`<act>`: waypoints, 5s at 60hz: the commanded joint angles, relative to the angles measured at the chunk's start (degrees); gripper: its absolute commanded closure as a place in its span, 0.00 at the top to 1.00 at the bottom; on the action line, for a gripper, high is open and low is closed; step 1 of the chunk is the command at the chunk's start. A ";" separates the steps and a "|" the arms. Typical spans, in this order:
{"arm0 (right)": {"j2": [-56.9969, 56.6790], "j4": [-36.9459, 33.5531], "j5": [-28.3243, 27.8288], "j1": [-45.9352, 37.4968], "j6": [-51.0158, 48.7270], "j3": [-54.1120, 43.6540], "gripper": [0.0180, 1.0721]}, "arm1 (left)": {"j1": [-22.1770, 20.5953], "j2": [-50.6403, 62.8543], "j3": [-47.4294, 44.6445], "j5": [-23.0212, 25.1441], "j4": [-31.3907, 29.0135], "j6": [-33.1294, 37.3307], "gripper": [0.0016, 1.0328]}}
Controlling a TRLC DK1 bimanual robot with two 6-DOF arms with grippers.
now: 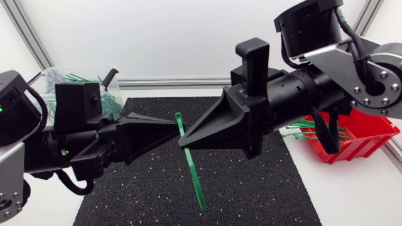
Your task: Take a green cable tie from the red box, thread the tail through the head to close it, then place it in the transparent bin on the left.
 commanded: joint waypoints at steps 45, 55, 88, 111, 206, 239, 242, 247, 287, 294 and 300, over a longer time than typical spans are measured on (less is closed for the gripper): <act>-2.11 0.60 2.01 1.91 1.84 -1.52 0.05 | -0.24 -0.87 0.15 0.42 -0.07 -1.12 0.04; -1.68 0.87 2.19 1.91 1.84 -1.79 0.06 | -0.33 -0.78 0.23 0.34 -0.07 -1.12 0.04; -1.59 2.19 3.24 1.20 2.10 -1.61 0.05 | -0.94 -1.39 -0.20 0.25 -0.51 -1.12 0.04; -0.36 0.60 4.03 1.12 2.72 0.41 0.05 | -6.13 -6.58 -1.79 -4.59 -4.11 5.82 0.04; 2.63 -1.86 -0.54 -8.64 -7.92 2.34 0.35 | -9.20 -7.63 -1.00 -16.19 -13.60 32.45 0.04; 6.59 -7.48 -1.86 -4.25 -19.52 1.99 0.21 | -14.83 -6.31 1.38 -23.92 -18.35 44.49 0.04; 6.59 -7.48 -1.86 -4.25 -19.52 1.99 0.20 | -15.36 -6.23 1.38 -24.63 -18.61 45.72 0.04; 6.50 -8.01 -1.86 -3.98 -19.78 1.99 0.20 | -16.41 -6.05 1.29 -26.12 -18.87 47.48 0.04; 8.78 -10.21 3.42 -6.18 -21.89 5.77 0.05 | -25.73 -7.63 0.67 -34.12 -20.63 52.31 0.04; 11.16 -10.56 3.77 -6.62 -22.07 6.56 0.05 | -28.19 -8.25 0.76 -35.96 -21.07 52.49 0.04; 10.89 -12.40 3.86 -5.39 -22.51 6.30 0.06 | -28.01 -7.98 1.11 -37.98 -21.25 52.40 0.04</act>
